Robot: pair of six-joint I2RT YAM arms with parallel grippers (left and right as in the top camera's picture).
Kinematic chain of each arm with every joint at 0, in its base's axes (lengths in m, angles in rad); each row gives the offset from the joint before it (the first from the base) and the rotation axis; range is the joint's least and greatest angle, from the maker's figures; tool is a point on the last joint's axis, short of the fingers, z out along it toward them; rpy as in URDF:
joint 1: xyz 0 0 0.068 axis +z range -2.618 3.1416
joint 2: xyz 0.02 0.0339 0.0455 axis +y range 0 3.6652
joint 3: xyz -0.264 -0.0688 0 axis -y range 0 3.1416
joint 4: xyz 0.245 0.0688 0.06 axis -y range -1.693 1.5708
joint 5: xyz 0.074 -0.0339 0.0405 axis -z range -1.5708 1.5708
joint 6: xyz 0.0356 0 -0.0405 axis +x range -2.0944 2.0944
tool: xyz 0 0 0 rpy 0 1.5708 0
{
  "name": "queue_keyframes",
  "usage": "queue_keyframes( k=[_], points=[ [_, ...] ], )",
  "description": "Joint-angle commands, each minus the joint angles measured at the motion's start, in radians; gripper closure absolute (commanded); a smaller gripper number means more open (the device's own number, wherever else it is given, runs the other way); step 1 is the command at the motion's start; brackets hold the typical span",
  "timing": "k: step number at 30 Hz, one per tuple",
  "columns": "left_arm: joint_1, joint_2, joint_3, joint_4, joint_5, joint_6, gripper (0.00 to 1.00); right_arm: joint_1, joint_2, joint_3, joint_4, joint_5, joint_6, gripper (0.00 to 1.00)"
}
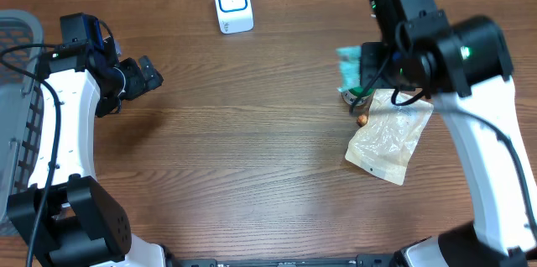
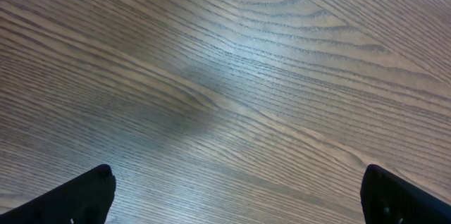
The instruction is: Scan the item barcode
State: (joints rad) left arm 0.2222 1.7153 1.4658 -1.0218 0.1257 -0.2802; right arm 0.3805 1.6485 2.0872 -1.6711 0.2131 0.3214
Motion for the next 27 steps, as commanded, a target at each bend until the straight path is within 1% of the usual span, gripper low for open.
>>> queue_keyframes(
  k=[1,2,4,8,11,15,16,18,19,20,21,24,27],
  points=[
    [-0.008,0.005,0.003,0.002,-0.005,0.011,0.0,-0.098,0.02,-0.073,-0.013,-0.078,0.15,0.96],
    [-0.008,0.005,0.003,0.002,-0.005,0.011,0.01,-0.125,0.02,-0.14,0.002,-0.099,0.149,0.96],
    [-0.008,0.005,0.003,0.001,-0.006,0.011,0.0,-0.145,0.02,-0.22,0.027,-0.126,0.144,0.96],
    [-0.008,0.005,0.003,0.001,-0.005,0.011,0.0,-0.161,0.02,-0.394,0.119,-0.208,0.078,0.96],
    [-0.008,0.005,0.003,0.002,-0.005,0.011,0.01,-0.161,0.02,-0.491,0.171,-0.225,0.067,0.96],
    [-0.008,0.005,0.003,0.002,-0.005,0.011,0.0,-0.168,0.02,-0.553,0.197,-0.222,0.067,0.96],
    [-0.008,0.005,0.003,0.002,-0.005,0.011,0.0,-0.171,0.02,-0.558,0.197,-0.216,0.067,0.94],
    [-0.008,0.005,0.003,0.002,-0.005,0.011,0.0,-0.18,0.02,-0.558,0.191,-0.207,0.067,0.87],
    [-0.008,0.005,0.003,0.002,-0.005,0.011,0.0,-0.183,0.02,-0.558,0.189,-0.203,0.067,0.81],
    [-0.008,0.005,0.003,0.002,-0.005,0.011,0.01,-0.187,0.02,-0.558,0.187,-0.198,0.067,0.73],
    [-0.008,0.005,0.003,0.002,-0.005,0.011,0.01,-0.192,0.02,-0.558,0.184,-0.189,0.067,0.68],
    [-0.008,0.005,0.003,0.002,-0.005,0.011,0.0,-0.21,0.019,-0.543,0.169,-0.188,0.067,0.62],
    [-0.008,0.005,0.003,0.002,-0.005,0.011,0.01,-0.219,0.014,-0.495,0.136,-0.174,0.065,0.6]
  ],
)
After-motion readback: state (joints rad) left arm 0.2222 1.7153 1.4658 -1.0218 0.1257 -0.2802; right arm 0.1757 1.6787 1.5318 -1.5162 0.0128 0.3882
